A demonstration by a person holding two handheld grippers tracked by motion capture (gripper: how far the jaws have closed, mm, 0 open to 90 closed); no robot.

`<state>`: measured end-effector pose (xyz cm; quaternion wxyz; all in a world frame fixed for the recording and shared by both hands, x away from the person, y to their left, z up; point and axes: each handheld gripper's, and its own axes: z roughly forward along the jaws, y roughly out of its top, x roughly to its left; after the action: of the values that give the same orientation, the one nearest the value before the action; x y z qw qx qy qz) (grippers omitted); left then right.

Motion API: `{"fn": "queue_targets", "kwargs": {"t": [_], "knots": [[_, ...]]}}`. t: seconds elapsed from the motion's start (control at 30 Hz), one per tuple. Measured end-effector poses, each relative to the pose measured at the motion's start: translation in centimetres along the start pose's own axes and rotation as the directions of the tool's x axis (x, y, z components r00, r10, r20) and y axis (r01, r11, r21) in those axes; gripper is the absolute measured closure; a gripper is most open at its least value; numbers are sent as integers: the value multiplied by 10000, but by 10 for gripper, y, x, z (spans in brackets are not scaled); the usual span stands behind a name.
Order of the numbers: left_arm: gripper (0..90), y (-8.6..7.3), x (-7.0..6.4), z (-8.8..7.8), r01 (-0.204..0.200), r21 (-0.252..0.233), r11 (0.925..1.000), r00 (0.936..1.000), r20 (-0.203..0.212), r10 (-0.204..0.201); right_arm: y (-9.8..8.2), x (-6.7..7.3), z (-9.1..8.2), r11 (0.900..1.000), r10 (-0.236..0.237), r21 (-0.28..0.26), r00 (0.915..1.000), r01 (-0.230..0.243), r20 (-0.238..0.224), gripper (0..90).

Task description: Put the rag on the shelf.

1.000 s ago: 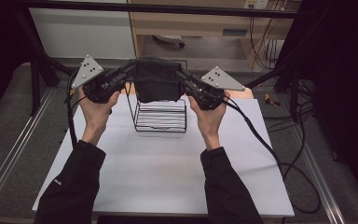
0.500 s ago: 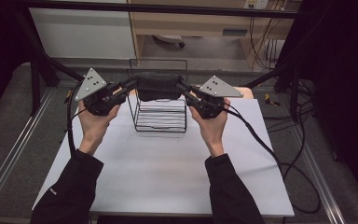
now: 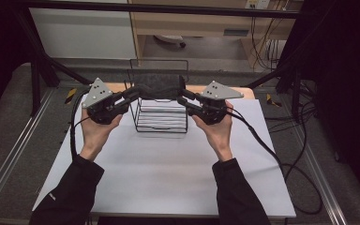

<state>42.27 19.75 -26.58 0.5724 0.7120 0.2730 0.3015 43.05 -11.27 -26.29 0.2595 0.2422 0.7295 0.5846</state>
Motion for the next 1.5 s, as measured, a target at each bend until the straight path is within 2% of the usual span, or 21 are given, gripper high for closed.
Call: {"fn": "queue_targets", "kwargs": {"t": [0.1, 0.2, 0.27, 0.37, 0.5, 0.63, 0.83, 1.03, 1.13, 1.23, 1.33, 1.43, 1.5], "knots": [[758, -4, -1, 0, 48, 208, 9998, 10000, 29, -49, -3, 0, 0, 9990, 95, 445, 9999, -92, -43, 627], [739, -8, -3, 0, 94, 484, 9988, 10000, -8, -94, -9, -2, 2, 9963, 398, 763, 9991, -386, -147, 595], [718, -11, -3, 1, 204, 689, 9974, 9998, 17, -206, -13, -3, 3, 9939, 603, 937, 9981, -587, -137, 574], [666, -17, -3, 3, 573, 1079, 9925, 9983, 51, -582, -20, -5, 4, 9902, 803, 1159, 9967, -781, -146, 552], [643, -25, -1, 7, 777, 1244, 9892, 9969, 34, -787, -29, -8, 9, 9847, 1055, 1412, 9943, -1025, -143, 514], [618, -34, 0, 13, 955, 1627, 9820, 9954, -133, -946, -38, -9, 17, 9810, 1055, 1631, 9944, -1050, 54, 438], [517, -50, 6, 16, 1260, 2152, 9684, 9919, -420, -1198, -57, -14, 22, 9730, 1328, 1873, 9909, -1348, 230, 318], [395, -60, 10, 8, 1487, 2398, 9594, 9887, -546, -1396, -62, -15, 16, 9716, 1477, 1853, 9890, -1469, 94, 178], [316, -64, 11, 2, 1612, 2596, 9522, 9867, -606, -1506, -64, -15, 11, 9714, 1485, 1884, 9889, -1449, -52, 122], [261, -69, 12, -4, 1716, 2709, 9472, 9850, -646, -1600, -67, -16, 3, 9701, 1458, 1968, 9893, -1422, -40, 92], [196, -74, 14, -11, 1602, 2953, 9419, 9869, -682, -1464, -71, -16, -7, 9673, 1572, 2025, 9876, -1526, -64, 69], [156, -83, 14, -18, 1551, 3147, 9364, 9879, -508, -1466, -75, -17, -16, 9627, 1614, 2206, 9869, -1568, -25, 39], [143, -88, 14, -24, 1597, 3143, 9358, 9871, -434, -1539, -80, -18, -24, 9591, 1635, 2325, 9865, -1612, 95, 29]]}}
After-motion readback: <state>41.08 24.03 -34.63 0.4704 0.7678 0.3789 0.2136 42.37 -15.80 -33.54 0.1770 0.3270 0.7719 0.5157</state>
